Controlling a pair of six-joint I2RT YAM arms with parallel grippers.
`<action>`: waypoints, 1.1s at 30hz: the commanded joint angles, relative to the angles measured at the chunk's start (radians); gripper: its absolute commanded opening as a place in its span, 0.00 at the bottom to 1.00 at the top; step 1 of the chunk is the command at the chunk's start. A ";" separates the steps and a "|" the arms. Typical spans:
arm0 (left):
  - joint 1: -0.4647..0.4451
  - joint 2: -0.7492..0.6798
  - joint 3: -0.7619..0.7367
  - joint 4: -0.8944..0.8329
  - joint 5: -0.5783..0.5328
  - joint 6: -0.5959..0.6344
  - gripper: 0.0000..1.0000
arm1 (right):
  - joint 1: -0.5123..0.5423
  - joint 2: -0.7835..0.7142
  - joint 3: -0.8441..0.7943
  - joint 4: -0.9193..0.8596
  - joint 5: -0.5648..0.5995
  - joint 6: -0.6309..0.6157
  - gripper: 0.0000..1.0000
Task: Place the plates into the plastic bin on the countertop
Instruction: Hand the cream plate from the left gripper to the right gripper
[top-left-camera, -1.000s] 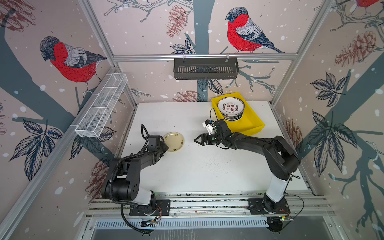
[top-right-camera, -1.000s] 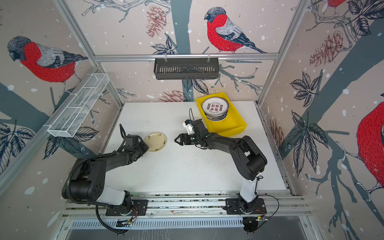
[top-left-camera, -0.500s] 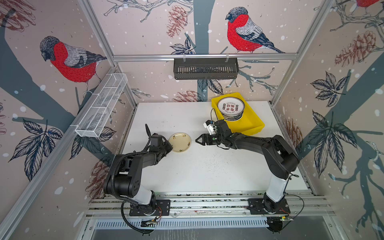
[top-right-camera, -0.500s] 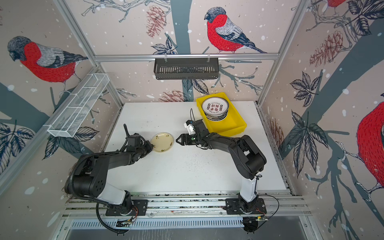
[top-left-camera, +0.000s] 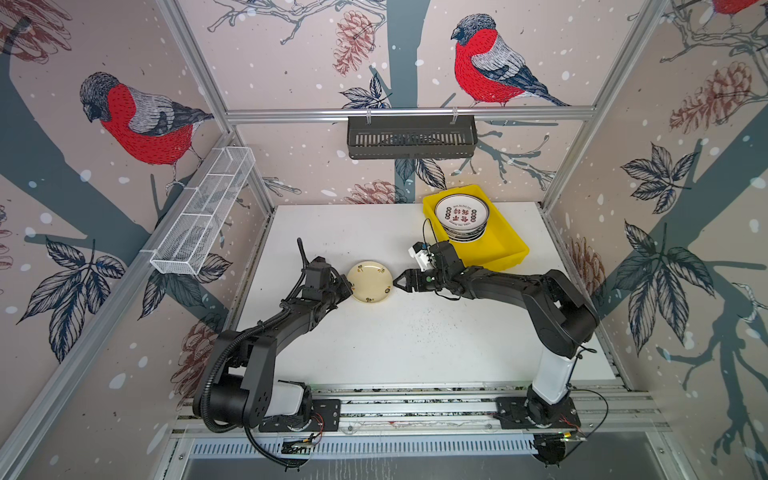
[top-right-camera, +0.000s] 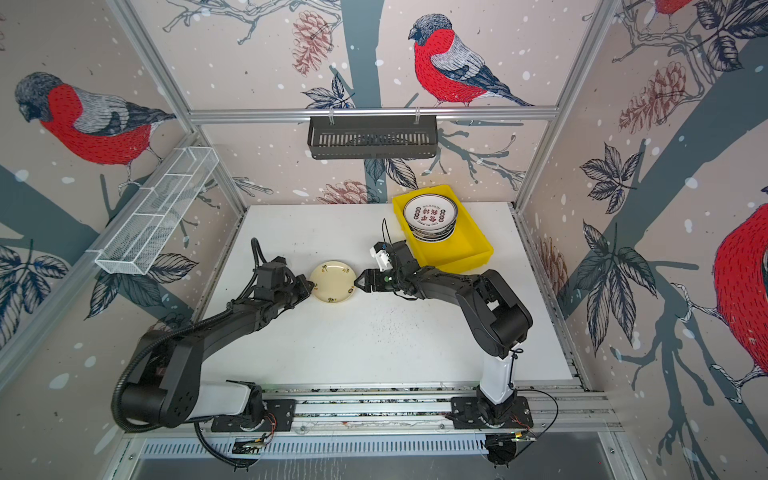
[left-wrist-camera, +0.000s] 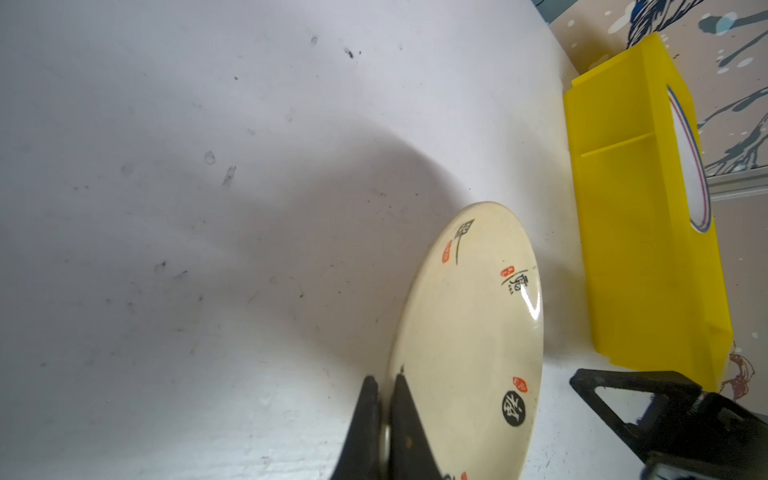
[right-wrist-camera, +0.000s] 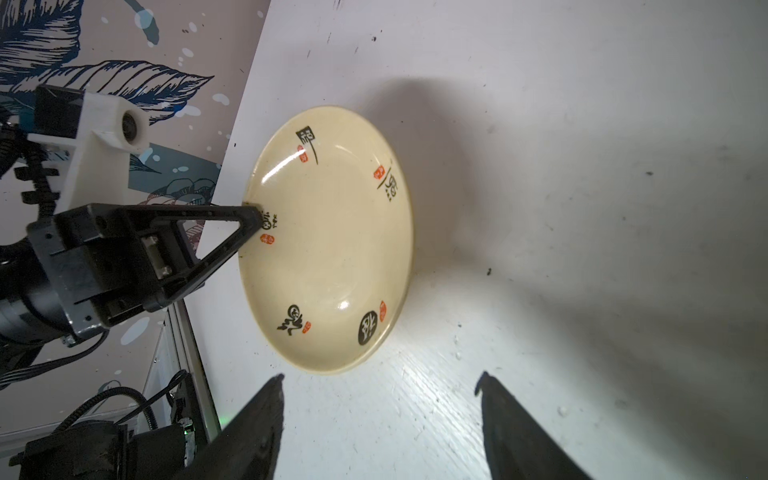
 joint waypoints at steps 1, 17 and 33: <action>-0.002 -0.036 0.011 -0.006 0.010 -0.010 0.00 | -0.004 -0.009 -0.005 0.013 -0.002 -0.008 0.74; -0.081 -0.025 0.108 0.077 0.056 -0.053 0.00 | -0.096 -0.132 -0.117 0.191 -0.165 0.105 0.66; -0.247 0.128 0.244 0.165 0.072 -0.073 0.00 | -0.152 -0.180 -0.152 0.211 -0.165 0.109 0.18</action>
